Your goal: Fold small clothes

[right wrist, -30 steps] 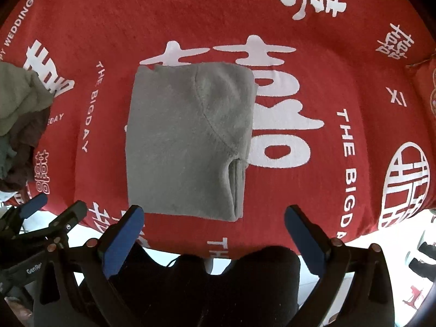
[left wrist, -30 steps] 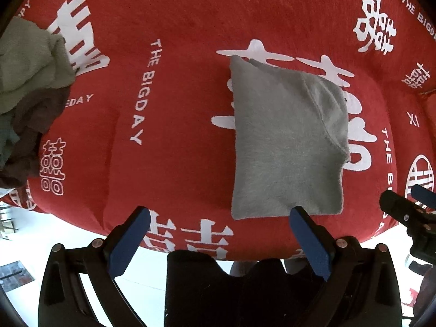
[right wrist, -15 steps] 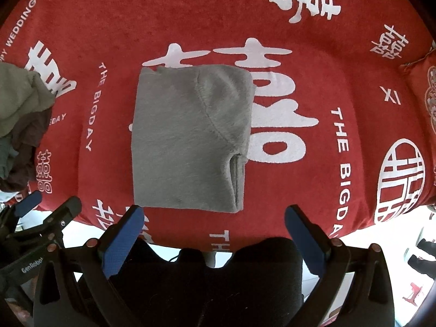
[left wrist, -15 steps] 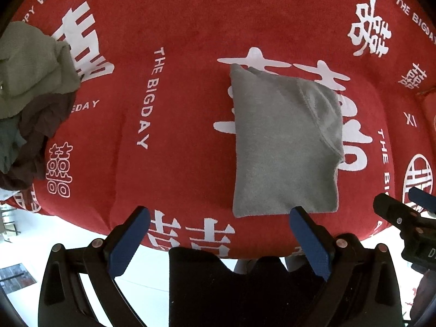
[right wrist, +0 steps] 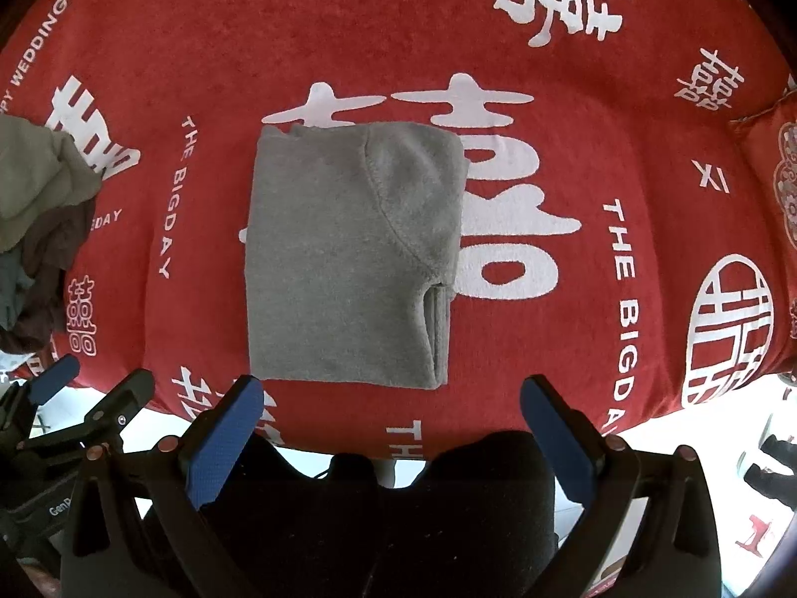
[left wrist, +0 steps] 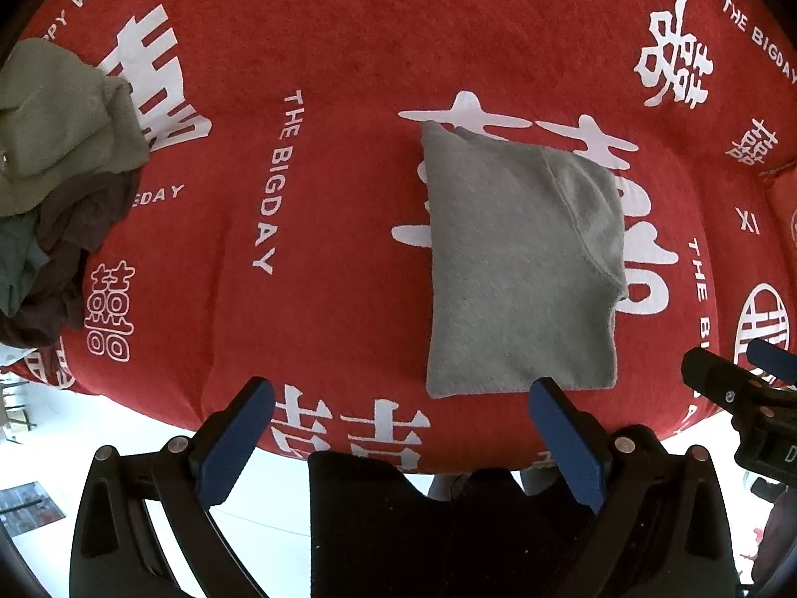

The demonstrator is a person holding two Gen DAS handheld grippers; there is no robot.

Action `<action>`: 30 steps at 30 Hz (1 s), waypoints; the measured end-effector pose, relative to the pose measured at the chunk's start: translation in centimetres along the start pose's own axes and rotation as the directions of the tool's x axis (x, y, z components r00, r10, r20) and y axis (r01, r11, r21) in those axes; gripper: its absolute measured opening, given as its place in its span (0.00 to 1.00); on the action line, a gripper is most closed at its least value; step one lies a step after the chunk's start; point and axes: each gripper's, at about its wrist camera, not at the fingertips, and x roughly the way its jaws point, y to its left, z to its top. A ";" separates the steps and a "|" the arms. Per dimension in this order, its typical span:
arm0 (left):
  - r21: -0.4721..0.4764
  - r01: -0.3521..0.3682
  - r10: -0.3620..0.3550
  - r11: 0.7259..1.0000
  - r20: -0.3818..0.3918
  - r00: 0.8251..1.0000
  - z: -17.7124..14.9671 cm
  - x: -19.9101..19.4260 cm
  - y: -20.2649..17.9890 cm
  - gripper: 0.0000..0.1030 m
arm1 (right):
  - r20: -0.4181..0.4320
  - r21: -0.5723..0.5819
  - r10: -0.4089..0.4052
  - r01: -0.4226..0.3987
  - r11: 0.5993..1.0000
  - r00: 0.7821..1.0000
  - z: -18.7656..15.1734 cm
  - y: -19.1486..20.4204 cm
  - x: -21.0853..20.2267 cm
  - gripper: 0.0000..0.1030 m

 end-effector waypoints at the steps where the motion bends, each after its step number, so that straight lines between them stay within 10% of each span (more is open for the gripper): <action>1: 0.001 0.000 0.000 1.000 0.003 1.000 0.0 0.0 0.0 0.99 | 0.001 -0.001 -0.001 0.001 1.000 1.000 0.0 0.0 0.0 1.00; 30: 0.014 -0.004 0.004 1.000 0.010 1.000 0.2 -0.3 -0.2 0.99 | 0.009 0.006 0.003 -0.004 1.000 1.000 0.7 0.2 -0.1 1.00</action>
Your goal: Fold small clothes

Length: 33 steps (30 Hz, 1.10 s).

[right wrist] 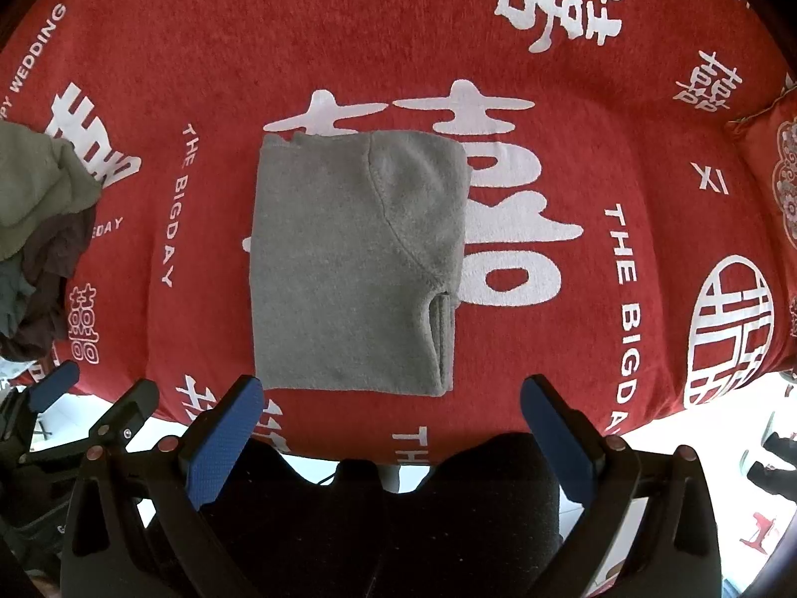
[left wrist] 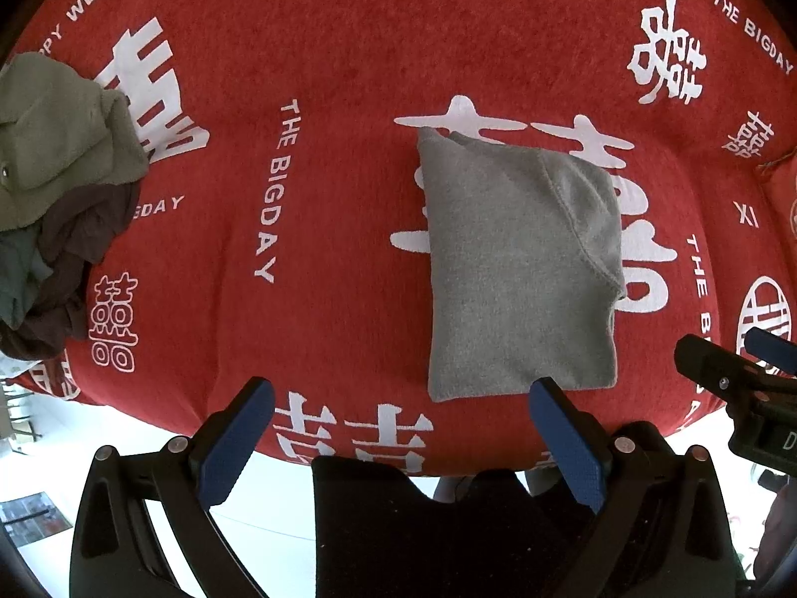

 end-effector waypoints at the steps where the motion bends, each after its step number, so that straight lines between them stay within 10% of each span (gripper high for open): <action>1: -0.001 0.001 -0.001 1.000 0.000 1.000 0.0 0.0 0.0 0.99 | 0.000 0.000 0.000 0.000 1.000 1.000 0.0 0.0 0.0 1.00; 33: -0.003 -0.006 0.006 1.000 -0.003 1.000 -0.2 0.3 0.0 0.99 | 0.000 0.002 0.000 0.000 1.000 1.000 0.1 0.0 0.0 1.00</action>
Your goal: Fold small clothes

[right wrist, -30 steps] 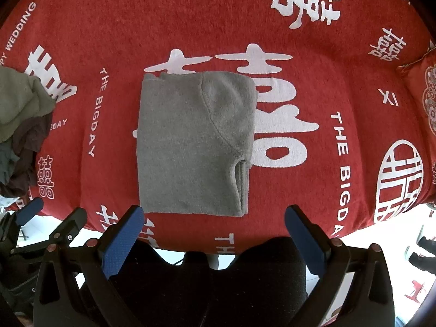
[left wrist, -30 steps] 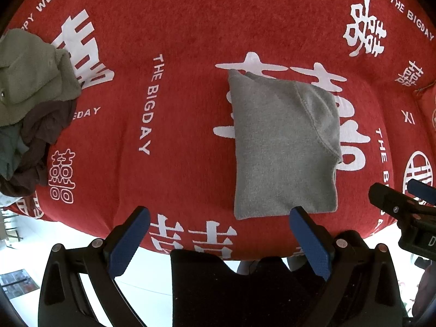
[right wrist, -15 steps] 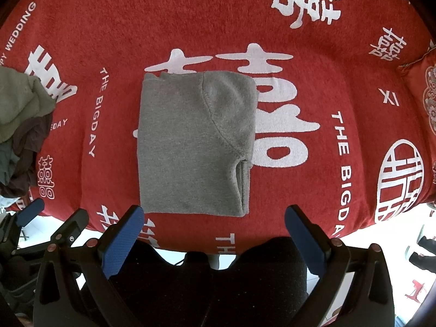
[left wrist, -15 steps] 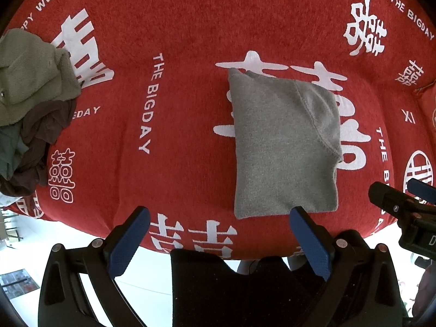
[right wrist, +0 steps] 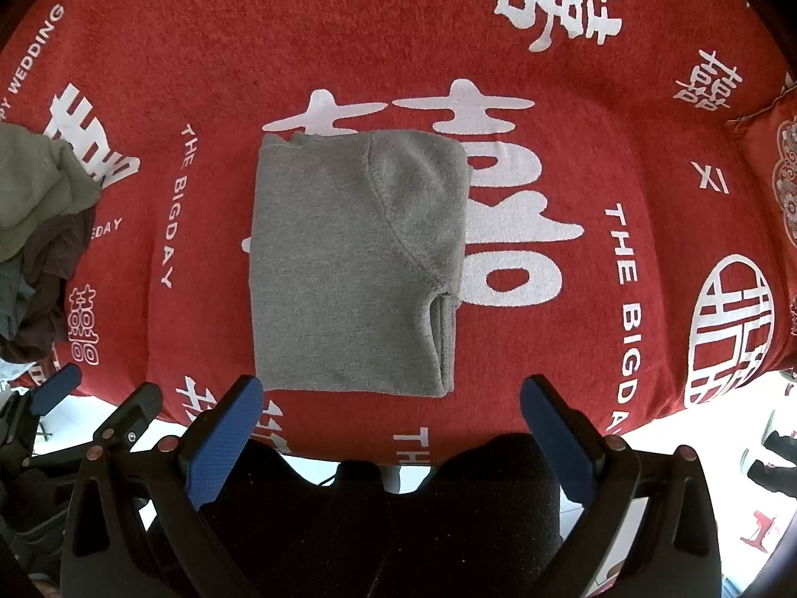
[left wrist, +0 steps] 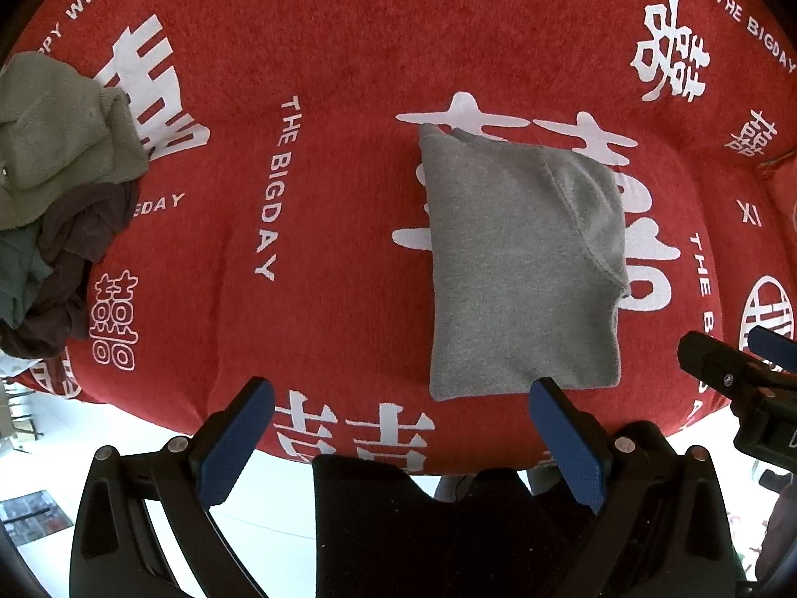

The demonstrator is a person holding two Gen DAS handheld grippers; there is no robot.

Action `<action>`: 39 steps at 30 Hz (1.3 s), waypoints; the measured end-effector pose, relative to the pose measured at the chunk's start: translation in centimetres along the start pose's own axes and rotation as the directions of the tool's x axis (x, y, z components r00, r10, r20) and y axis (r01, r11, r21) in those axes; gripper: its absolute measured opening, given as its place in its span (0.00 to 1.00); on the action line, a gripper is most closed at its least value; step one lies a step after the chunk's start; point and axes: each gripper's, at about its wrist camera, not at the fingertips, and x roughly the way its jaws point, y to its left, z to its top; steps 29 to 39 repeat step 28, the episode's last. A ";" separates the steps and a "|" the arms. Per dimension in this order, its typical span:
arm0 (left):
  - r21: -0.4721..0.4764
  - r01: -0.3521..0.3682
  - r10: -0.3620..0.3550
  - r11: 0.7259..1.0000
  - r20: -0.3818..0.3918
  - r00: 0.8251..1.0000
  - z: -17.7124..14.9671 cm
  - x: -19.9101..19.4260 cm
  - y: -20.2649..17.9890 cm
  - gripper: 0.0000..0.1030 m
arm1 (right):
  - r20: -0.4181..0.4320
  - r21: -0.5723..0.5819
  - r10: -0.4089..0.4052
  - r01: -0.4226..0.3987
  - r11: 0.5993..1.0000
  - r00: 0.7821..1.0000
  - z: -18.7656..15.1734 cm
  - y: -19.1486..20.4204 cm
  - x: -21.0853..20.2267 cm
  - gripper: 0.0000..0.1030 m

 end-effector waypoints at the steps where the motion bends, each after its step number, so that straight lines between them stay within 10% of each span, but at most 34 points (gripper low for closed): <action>1: -0.002 0.000 0.000 1.000 -0.001 1.000 0.0 0.1 0.1 0.99 | 0.000 -0.002 0.000 0.000 1.000 1.000 0.0 0.0 0.0 1.00; 39: 0.008 0.007 -0.007 1.000 0.016 1.000 0.1 0.2 0.2 0.99 | 0.000 0.012 -0.006 0.006 1.000 1.000 -0.5 -0.4 0.4 1.00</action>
